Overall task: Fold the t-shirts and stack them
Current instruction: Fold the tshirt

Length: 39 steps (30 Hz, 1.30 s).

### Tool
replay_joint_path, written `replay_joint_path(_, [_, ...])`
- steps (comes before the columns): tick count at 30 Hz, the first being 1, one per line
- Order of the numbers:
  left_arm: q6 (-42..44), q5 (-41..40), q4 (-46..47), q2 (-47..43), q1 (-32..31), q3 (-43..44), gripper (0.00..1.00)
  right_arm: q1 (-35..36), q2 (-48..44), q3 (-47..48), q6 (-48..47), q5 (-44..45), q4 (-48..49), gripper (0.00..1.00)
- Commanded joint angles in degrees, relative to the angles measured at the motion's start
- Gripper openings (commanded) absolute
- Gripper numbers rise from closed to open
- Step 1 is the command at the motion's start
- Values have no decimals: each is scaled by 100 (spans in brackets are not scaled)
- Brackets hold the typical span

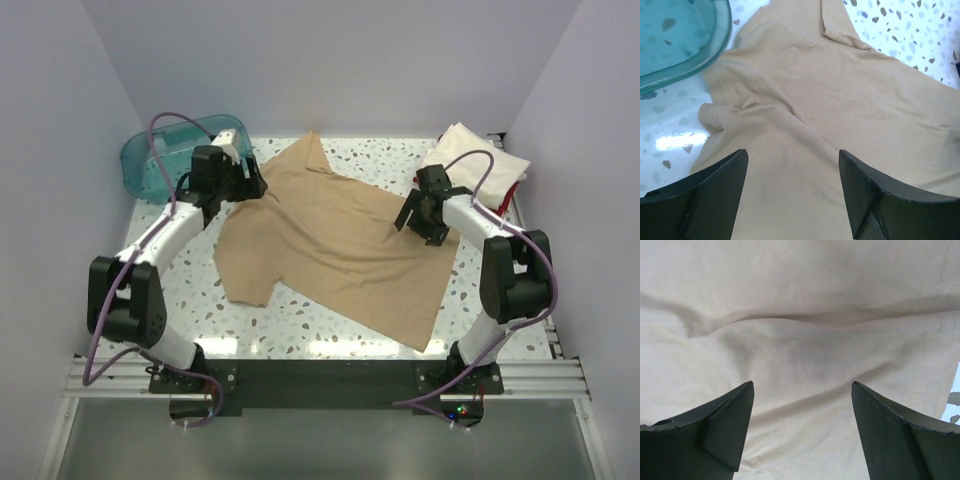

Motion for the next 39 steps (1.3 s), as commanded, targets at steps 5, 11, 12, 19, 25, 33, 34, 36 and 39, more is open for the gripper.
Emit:
replay_joint_path(5, [-553, -574, -323, -898, 478, -1531, 77, 765, -412, 287, -178, 47, 89, 80])
replay_joint_path(11, [-853, -135, -569, -1514, 1243, -2544, 76, 1328, -263, 278, -179, -163, 107, 79])
replay_joint_path(12, [-844, -126, -631, -1549, 1279, -2606, 76, 1373, -228, 270, -161, -181, 89, 79])
replay_joint_path(19, [-853, 410, -500, -1637, 1332, -2976, 75, 1531, -324, 111, -126, -155, 54, 79])
replay_joint_path(25, [-897, 331, -684, -1444, 1332, -3064, 68, 1566, -412, -126, -64, -164, 54, 79])
replay_joint_path(33, [-871, 366, -711, -1391, 1323, -3152, 35, 1584, -526, -398, 15, -199, 115, 79])
replay_joint_path(34, [-870, 358, -719, -1400, 1323, -3152, 31, 1575, -518, -459, 24, -190, 133, 79])
replay_joint_path(36, [-853, 287, -816, -1452, 1332, -3108, 14, 1575, -430, -530, 24, -181, 203, 79])
replay_joint_path(39, [-774, 156, -1131, -1627, 1332, -2907, 0, 1584, -211, -565, 32, -129, 203, 79])
